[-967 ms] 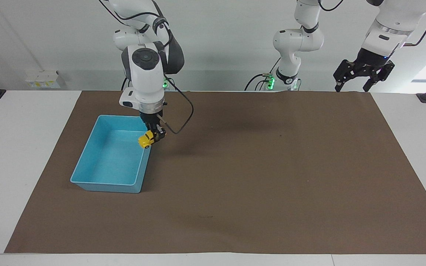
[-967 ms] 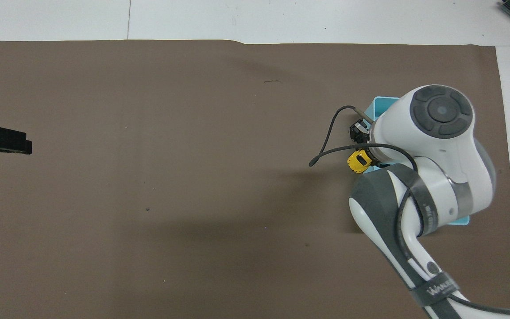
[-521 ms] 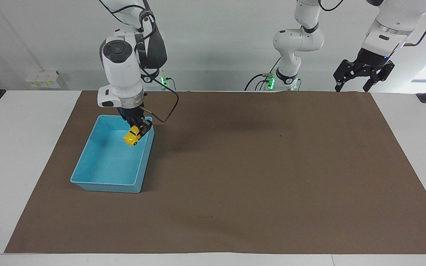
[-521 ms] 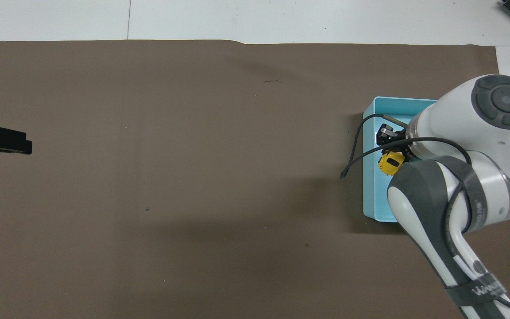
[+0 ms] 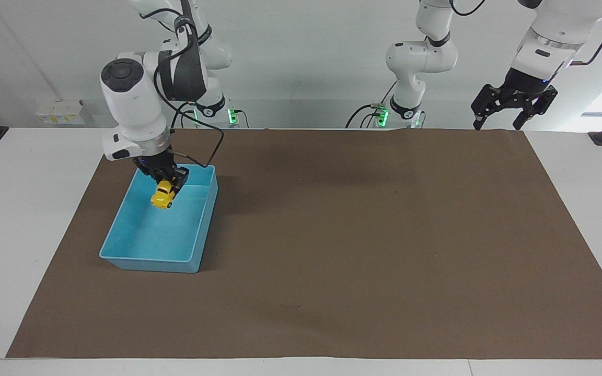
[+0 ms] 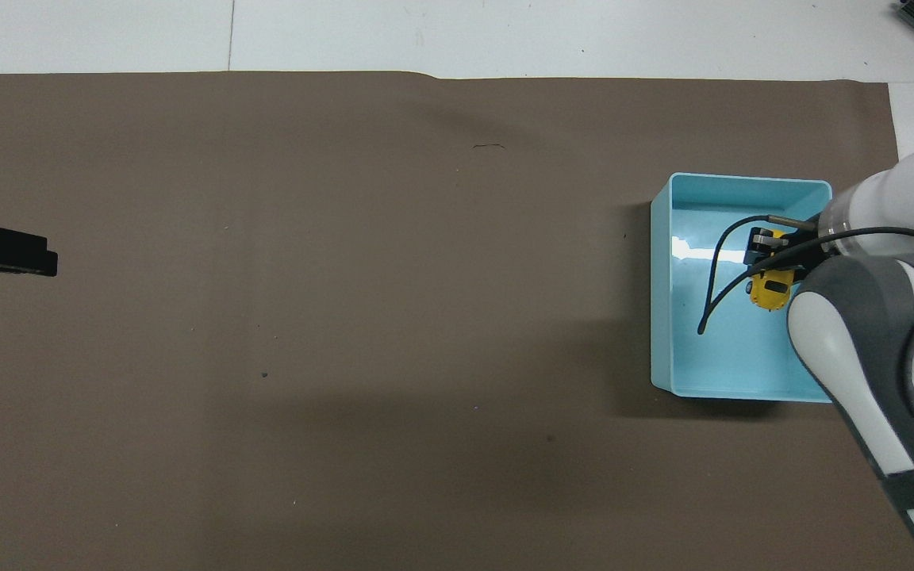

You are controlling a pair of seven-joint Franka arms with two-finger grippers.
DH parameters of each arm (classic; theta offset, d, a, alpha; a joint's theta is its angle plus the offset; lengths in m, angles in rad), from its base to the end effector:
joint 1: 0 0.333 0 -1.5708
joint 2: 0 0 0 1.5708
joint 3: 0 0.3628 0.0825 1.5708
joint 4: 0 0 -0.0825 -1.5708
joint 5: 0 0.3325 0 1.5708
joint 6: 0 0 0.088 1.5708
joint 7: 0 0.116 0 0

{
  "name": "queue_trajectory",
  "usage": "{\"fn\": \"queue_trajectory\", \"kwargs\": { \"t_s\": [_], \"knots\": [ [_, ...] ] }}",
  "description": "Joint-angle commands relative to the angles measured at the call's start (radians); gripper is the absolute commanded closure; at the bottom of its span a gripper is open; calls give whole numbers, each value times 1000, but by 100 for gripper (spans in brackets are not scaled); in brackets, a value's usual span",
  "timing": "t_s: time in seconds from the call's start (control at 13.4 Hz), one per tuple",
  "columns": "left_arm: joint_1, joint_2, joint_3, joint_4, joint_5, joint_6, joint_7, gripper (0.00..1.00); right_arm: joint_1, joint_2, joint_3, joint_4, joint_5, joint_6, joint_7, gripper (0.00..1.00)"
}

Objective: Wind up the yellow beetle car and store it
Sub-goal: 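Lower the car into the blue bin and open the right gripper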

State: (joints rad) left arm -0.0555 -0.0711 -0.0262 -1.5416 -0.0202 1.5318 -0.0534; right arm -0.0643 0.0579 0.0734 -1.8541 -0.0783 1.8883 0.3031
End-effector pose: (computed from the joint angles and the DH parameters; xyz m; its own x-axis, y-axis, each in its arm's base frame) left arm 0.4722 -0.0417 0.7057 0.9978 -0.0290 0.0602 -0.0303 -0.9993 0.0215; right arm 0.5296 -0.0026 0.5391 0.9641 -0.2656 -0.0025 -0.2647 -0.9615 0.0736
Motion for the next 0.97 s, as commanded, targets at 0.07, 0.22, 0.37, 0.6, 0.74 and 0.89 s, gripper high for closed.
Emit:
{"fn": "queue_trajectory", "kwargs": {
  "t_s": [0.07, 0.22, 0.37, 0.6, 0.74, 0.89],
  "knots": [
    [20, -12, -14, -8, 8, -13, 3, 0, -60, -53, 11, -86, 57, 78, -174, 100],
    [20, -12, -14, -8, 6, -13, 1, 0, -60, -90, 11, -178, 57, 167, -191, 100],
    [20, -12, -14, -8, 8, -13, 1, 0, -60, -93, 9, -235, 57, 241, -194, 100],
    [20, -12, -14, -8, 8, -13, 1, 0, -60, -93, 11, -307, 57, 337, -222, 100],
    [20, -12, -14, -8, 6, -13, 3, 0, -58, -90, 11, -339, 57, 388, -223, 100],
    [20, -12, -14, -8, 8, -13, 1, 0, -63, -81, 11, -381, 58, 442, -254, 100]
  ]
}}
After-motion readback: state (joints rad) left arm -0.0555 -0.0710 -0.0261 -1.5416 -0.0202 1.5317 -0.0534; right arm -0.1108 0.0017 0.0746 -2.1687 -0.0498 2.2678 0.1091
